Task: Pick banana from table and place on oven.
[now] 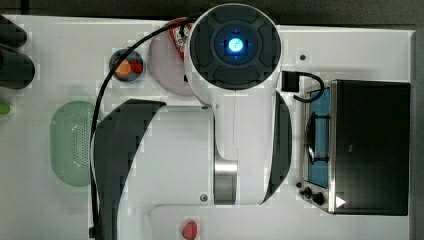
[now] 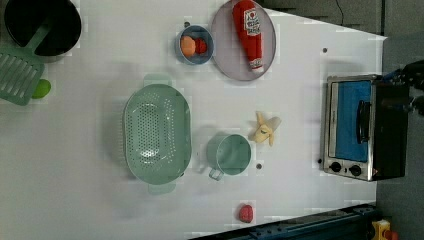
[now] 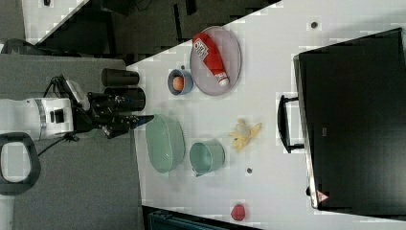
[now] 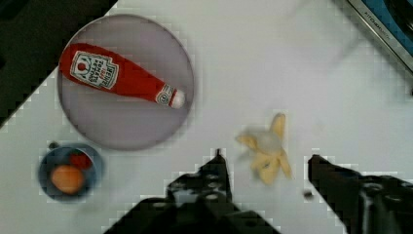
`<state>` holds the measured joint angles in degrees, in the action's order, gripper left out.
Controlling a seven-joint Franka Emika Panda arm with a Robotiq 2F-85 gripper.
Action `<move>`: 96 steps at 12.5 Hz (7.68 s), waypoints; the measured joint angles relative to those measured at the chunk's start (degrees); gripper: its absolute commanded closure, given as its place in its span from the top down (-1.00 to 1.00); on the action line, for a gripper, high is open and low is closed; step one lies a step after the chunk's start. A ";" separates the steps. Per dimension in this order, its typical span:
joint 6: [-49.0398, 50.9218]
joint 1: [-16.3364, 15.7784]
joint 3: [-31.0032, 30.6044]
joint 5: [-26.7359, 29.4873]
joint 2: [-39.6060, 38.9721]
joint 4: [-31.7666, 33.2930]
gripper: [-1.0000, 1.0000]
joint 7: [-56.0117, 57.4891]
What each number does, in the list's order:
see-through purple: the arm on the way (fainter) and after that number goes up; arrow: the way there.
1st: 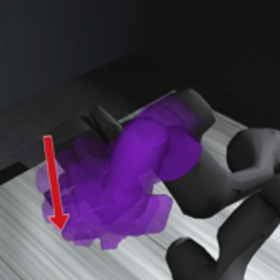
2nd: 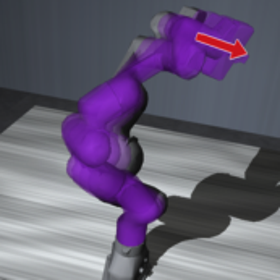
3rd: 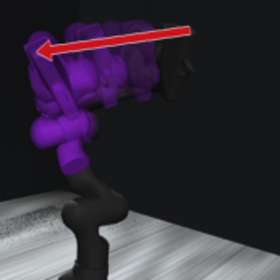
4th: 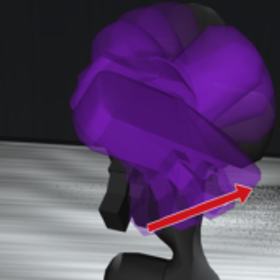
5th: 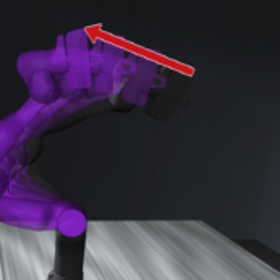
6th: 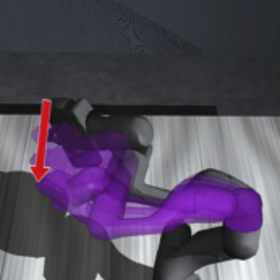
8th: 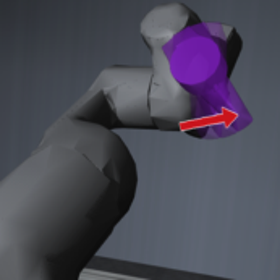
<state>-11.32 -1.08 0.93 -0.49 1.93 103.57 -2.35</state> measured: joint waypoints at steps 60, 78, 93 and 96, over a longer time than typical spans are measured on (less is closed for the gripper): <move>-3.57 1.71 3.93 1.84 18.77 14.27 -0.64 -0.46; -12.93 5.11 33.37 -4.25 -11.26 5.37 -0.15 46.16; -1.16 3.45 24.29 -2.71 -8.89 -1.68 1.00 44.85; -0.76 -0.13 14.46 -3.67 -1.42 -2.01 1.00 30.96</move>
<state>-12.08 -1.20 15.39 -4.16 0.51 101.55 28.61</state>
